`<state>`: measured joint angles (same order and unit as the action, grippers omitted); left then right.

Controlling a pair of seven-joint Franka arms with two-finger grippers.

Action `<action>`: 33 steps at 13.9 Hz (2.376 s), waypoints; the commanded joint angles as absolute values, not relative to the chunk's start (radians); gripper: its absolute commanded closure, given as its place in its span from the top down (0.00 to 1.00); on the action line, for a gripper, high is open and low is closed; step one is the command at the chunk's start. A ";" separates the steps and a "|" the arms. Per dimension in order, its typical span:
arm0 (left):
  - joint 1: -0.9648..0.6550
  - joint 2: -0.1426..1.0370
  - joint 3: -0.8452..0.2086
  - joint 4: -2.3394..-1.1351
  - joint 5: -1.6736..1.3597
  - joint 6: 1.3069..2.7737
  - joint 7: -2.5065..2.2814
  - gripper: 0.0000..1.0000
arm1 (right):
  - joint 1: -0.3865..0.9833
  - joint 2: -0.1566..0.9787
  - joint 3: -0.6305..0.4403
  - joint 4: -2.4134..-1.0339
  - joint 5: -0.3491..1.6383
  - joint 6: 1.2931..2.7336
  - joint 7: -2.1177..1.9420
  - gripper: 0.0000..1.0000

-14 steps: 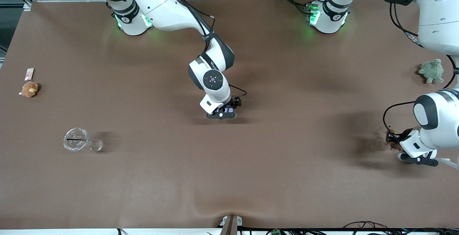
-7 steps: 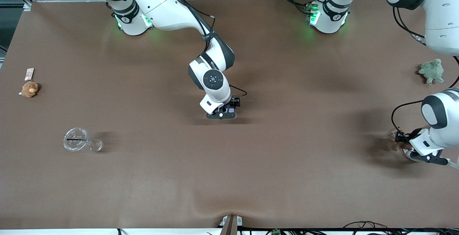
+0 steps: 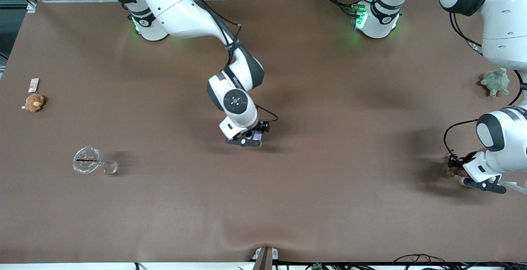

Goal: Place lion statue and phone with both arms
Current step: 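Lift the phone with the right gripper while the left gripper lowers the lion, then carry the white phone with the right gripper down beside the glass cup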

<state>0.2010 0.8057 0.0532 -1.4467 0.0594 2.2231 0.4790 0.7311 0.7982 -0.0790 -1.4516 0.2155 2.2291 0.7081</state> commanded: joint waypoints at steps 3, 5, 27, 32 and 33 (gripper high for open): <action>0.199 0.834 0.054 -1.411 0.051 2.260 0.476 0.00 | 0.619 0.773 -0.077 -1.431 0.213 2.207 0.715 0.00; 0.192 0.838 0.054 -1.410 0.051 2.261 0.476 0.00 | 0.578 0.767 -0.081 -1.430 0.212 2.204 0.697 0.00; 0.183 0.606 0.005 -1.436 0.064 2.033 0.471 1.00 | 0.155 0.784 -0.106 -1.482 0.210 2.152 0.020 0.00; 0.147 0.454 -0.014 -1.446 0.064 1.863 0.382 1.00 | 0.132 0.792 -0.106 -1.540 0.210 2.238 -0.070 0.00; 0.146 0.425 -0.018 -1.465 0.064 1.849 0.352 1.00 | 0.130 0.792 -0.107 -1.540 0.210 2.234 -0.072 0.00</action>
<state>0.1558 0.4978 -0.0067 -1.4055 0.0593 1.8781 0.4022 0.1469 0.8043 -0.1202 -1.5219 0.2141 2.2235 -0.0427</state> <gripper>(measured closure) 0.000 0.159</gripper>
